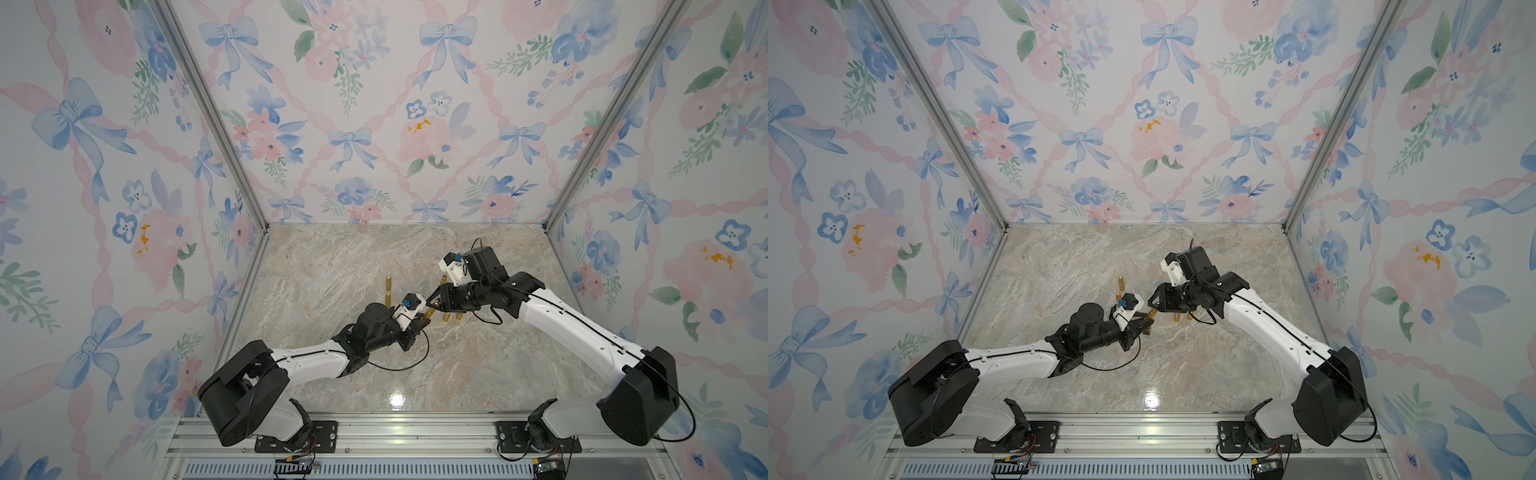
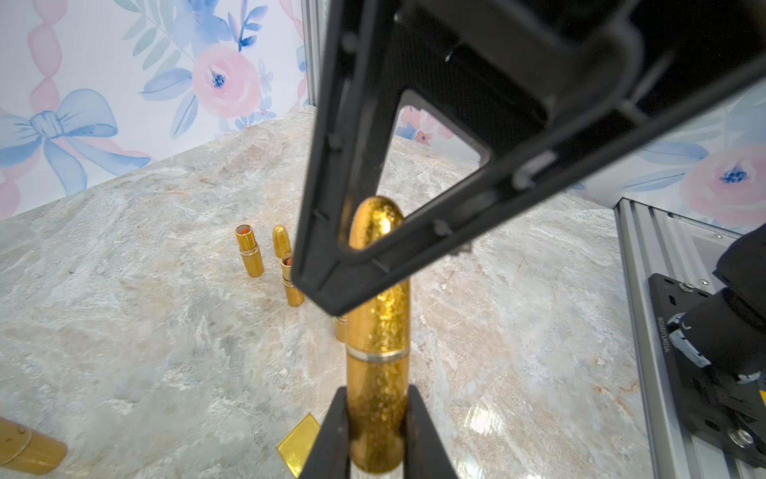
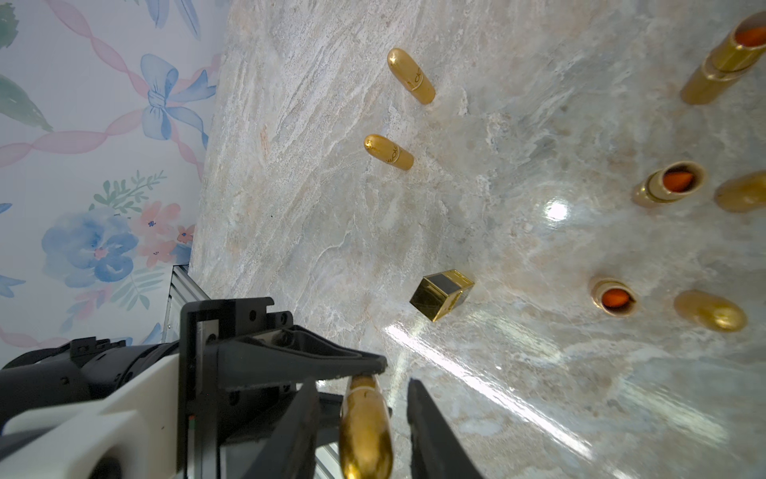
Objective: Open the lipstick cap
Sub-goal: Pick up the lipstick at the center of the board, then open the cover of the lipstick.
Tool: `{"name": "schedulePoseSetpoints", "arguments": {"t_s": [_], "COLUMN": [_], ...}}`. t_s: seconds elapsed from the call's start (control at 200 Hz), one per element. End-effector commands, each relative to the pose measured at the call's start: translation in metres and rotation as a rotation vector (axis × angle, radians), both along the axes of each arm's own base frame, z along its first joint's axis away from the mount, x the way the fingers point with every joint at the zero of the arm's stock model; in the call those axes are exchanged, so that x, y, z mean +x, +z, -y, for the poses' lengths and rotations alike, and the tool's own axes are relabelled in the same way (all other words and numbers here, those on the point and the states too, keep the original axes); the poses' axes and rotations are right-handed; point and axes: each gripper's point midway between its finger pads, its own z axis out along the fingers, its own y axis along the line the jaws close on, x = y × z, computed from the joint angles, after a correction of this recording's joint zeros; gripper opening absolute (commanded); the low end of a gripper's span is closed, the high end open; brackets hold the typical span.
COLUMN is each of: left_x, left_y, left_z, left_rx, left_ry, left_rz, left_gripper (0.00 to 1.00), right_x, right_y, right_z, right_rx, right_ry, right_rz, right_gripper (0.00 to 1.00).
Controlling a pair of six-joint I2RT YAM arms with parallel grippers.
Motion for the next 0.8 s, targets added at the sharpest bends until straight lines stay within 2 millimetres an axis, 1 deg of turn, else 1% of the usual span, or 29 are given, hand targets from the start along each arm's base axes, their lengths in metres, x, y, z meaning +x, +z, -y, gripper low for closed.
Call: {"name": "schedulePoseSetpoints", "arguments": {"t_s": [0.0, 0.04, 0.105, 0.275, 0.33, 0.385, 0.515, 0.64, 0.795], "left_x": [0.0, 0.001, 0.001, 0.004, 0.004, 0.004, 0.004, 0.003, -0.001], "left_y": [0.009, 0.01, 0.011, 0.012, 0.011, 0.012, 0.01, 0.006, -0.003], "left_z": [0.001, 0.001, 0.002, 0.001, 0.001, 0.001, 0.001, 0.0, -0.003], "left_rx": [-0.023, -0.025, -0.028, -0.031, -0.031, -0.033, -0.029, -0.026, -0.009], "left_ry": [0.004, 0.009, 0.011, 0.026, 0.025, 0.024, 0.025, 0.027, 0.024], "left_rz": [0.019, 0.018, 0.018, 0.016, 0.015, 0.015, 0.012, 0.002, -0.013], "left_gripper": [0.0, 0.0, 0.0, 0.0, 0.0, 0.0, 0.0, 0.0, 0.0], "right_x": [-0.003, -0.004, -0.004, -0.005, -0.005, -0.005, -0.003, -0.002, 0.001], "right_y": [-0.003, -0.005, -0.008, -0.014, -0.015, -0.014, -0.006, 0.001, 0.013], "right_z": [0.003, 0.003, 0.003, 0.004, 0.004, 0.003, 0.003, 0.008, 0.016], "right_rx": [-0.002, -0.002, -0.006, -0.017, -0.018, -0.014, 0.001, -0.018, -0.016], "right_ry": [0.001, 0.003, 0.004, 0.006, 0.007, 0.007, 0.006, 0.002, -0.018], "right_rz": [-0.013, -0.02, -0.024, -0.033, -0.033, -0.03, -0.01, 0.01, 0.038], "right_gripper": [0.34, 0.34, 0.3, 0.29, 0.26, 0.25, 0.22, 0.21, 0.21]}}
